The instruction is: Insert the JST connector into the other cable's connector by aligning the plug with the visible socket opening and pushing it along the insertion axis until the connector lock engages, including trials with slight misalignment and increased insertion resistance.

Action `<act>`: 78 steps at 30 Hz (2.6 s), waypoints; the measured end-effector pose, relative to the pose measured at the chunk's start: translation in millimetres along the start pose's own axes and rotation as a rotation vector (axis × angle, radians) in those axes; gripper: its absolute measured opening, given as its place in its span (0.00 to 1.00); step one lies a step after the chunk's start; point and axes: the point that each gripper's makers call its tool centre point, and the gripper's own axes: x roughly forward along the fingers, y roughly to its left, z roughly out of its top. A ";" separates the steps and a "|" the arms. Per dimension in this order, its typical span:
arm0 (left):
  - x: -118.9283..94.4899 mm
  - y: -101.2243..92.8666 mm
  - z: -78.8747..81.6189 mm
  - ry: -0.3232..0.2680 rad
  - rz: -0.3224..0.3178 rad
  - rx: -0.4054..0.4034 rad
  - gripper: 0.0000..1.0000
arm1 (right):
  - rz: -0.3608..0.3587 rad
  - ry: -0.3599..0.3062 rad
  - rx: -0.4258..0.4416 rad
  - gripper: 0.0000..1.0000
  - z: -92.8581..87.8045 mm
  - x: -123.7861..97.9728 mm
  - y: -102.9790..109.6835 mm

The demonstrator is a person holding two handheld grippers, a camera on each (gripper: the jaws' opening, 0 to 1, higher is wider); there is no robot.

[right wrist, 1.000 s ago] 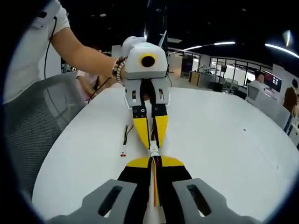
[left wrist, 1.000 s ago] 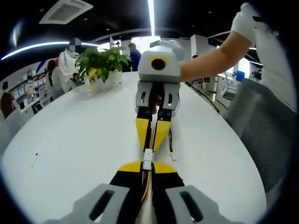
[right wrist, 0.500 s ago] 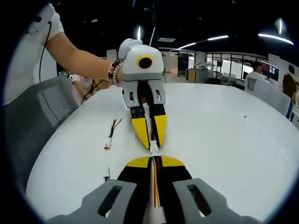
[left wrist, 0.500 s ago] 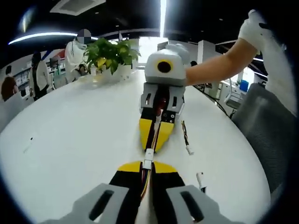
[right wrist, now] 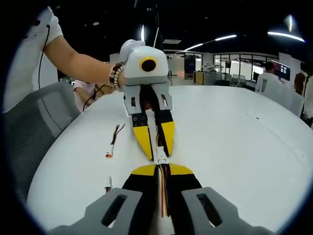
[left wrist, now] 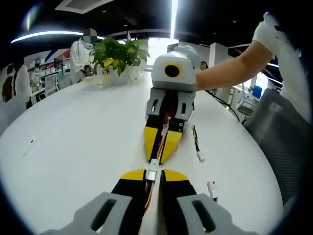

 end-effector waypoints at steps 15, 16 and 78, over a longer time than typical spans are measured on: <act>-11.2 -3.9 6.1 -0.011 0.023 -0.009 0.13 | -0.014 0.016 0.025 0.18 2.8 -5.6 2.0; -14.9 -3.8 9.3 -0.019 0.032 -0.009 0.14 | -0.017 0.015 0.023 0.18 4.3 -7.0 1.8; -39.9 -86.2 -18.2 -0.040 0.146 -0.081 0.29 | -0.099 0.039 0.030 0.22 -7.7 -50.8 84.0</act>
